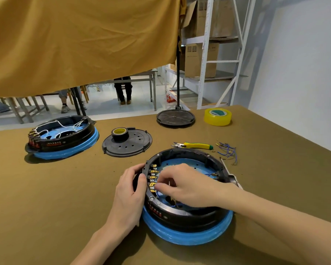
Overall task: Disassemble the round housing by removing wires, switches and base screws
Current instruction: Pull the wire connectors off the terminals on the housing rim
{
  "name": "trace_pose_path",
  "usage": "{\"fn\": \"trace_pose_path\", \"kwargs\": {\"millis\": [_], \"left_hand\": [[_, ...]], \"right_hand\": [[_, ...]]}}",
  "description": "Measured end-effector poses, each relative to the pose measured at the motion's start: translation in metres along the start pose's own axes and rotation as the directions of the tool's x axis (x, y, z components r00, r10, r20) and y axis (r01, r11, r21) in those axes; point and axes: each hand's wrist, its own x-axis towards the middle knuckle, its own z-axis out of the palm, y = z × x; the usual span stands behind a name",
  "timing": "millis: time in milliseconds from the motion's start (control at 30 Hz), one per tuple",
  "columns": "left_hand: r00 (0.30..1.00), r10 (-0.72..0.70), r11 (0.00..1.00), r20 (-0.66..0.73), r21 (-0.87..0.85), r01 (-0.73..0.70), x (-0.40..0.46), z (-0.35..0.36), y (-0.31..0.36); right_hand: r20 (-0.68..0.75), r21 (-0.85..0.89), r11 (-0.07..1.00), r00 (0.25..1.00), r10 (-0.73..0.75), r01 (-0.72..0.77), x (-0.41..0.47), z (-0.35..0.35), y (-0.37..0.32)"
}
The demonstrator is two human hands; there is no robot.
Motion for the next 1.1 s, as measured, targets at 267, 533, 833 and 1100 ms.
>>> {"fn": "trace_pose_path", "kwargs": {"millis": [267,533,833,1100], "left_hand": [[1.000,0.021,0.999,0.002,0.040,-0.021,0.003,-0.001,0.001],[0.999,0.046,0.997,0.006,0.054,-0.046,0.004,0.000,-0.003],[0.997,0.020,0.999,0.079,0.045,-0.023,0.004,0.003,-0.005],[0.995,0.023,0.998,0.094,0.053,-0.028,0.006,0.005,-0.010]], "right_hand": [[0.196,0.137,0.974,0.969,0.150,-0.178,0.018,0.001,0.001],[0.053,0.076,0.988,0.990,0.133,-0.137,0.020,0.015,-0.002],[0.079,0.096,0.991,0.993,0.085,-0.093,0.017,0.015,-0.003],[0.048,0.090,0.993,0.996,0.072,-0.076,0.013,0.015,-0.007]]}}
